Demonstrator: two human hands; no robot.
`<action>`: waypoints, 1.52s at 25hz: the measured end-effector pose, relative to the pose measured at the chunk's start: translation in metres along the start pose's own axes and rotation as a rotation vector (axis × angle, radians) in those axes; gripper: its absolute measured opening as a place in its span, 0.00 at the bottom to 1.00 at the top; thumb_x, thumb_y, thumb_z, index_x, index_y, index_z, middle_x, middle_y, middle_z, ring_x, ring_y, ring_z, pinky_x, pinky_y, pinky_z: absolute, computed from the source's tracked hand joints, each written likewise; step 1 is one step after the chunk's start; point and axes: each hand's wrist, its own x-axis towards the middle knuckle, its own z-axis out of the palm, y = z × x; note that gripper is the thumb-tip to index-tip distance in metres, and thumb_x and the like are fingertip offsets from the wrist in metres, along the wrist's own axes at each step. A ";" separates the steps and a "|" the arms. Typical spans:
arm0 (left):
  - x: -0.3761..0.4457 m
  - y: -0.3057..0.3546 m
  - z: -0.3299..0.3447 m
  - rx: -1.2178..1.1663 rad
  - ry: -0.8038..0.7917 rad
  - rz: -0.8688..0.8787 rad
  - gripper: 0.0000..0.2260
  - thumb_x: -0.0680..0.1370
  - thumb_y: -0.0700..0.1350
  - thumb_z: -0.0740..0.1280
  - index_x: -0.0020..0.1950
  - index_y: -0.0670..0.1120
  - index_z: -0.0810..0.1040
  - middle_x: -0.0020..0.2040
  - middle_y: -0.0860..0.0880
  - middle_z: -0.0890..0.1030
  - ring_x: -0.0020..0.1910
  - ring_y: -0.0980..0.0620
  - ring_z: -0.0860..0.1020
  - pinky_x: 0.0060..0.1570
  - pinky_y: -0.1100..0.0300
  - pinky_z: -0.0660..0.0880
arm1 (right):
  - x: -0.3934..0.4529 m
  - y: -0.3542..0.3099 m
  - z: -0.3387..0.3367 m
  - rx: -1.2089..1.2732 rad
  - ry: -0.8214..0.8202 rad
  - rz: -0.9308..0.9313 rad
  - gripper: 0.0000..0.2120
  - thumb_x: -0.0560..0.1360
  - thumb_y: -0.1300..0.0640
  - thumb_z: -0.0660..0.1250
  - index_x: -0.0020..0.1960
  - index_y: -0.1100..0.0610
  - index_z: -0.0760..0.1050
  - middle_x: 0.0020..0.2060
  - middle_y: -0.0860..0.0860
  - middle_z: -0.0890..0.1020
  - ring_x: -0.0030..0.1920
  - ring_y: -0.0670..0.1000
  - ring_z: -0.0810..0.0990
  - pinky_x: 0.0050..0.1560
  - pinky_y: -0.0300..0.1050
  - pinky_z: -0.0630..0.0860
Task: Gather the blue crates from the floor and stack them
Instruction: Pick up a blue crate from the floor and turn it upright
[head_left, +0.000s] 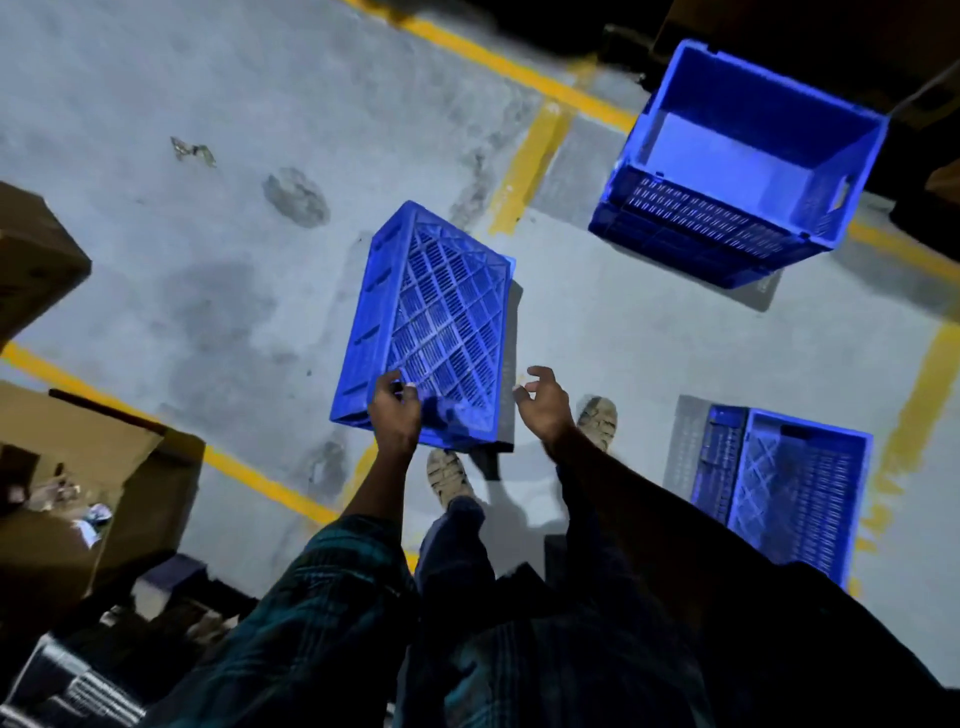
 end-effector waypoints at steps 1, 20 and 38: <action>0.006 -0.008 -0.016 -0.008 0.024 0.017 0.15 0.79 0.42 0.66 0.63 0.37 0.75 0.54 0.36 0.81 0.54 0.39 0.80 0.54 0.51 0.74 | -0.005 -0.005 0.019 -0.008 -0.013 0.005 0.20 0.76 0.53 0.66 0.66 0.59 0.69 0.56 0.60 0.82 0.57 0.61 0.80 0.56 0.48 0.75; 0.155 -0.154 -0.049 -0.159 -0.073 -0.323 0.18 0.75 0.43 0.72 0.64 0.41 0.75 0.60 0.36 0.80 0.58 0.36 0.79 0.53 0.48 0.77 | 0.024 -0.036 0.242 -0.040 -0.068 -0.071 0.23 0.70 0.40 0.68 0.55 0.57 0.77 0.50 0.57 0.83 0.54 0.58 0.81 0.56 0.54 0.77; 0.170 -0.199 -0.048 -0.300 -0.367 -0.509 0.39 0.74 0.47 0.75 0.78 0.42 0.58 0.71 0.41 0.70 0.65 0.41 0.73 0.56 0.45 0.73 | 0.018 -0.059 0.255 -0.049 0.131 0.104 0.28 0.66 0.53 0.72 0.64 0.60 0.71 0.58 0.60 0.74 0.59 0.62 0.75 0.60 0.54 0.73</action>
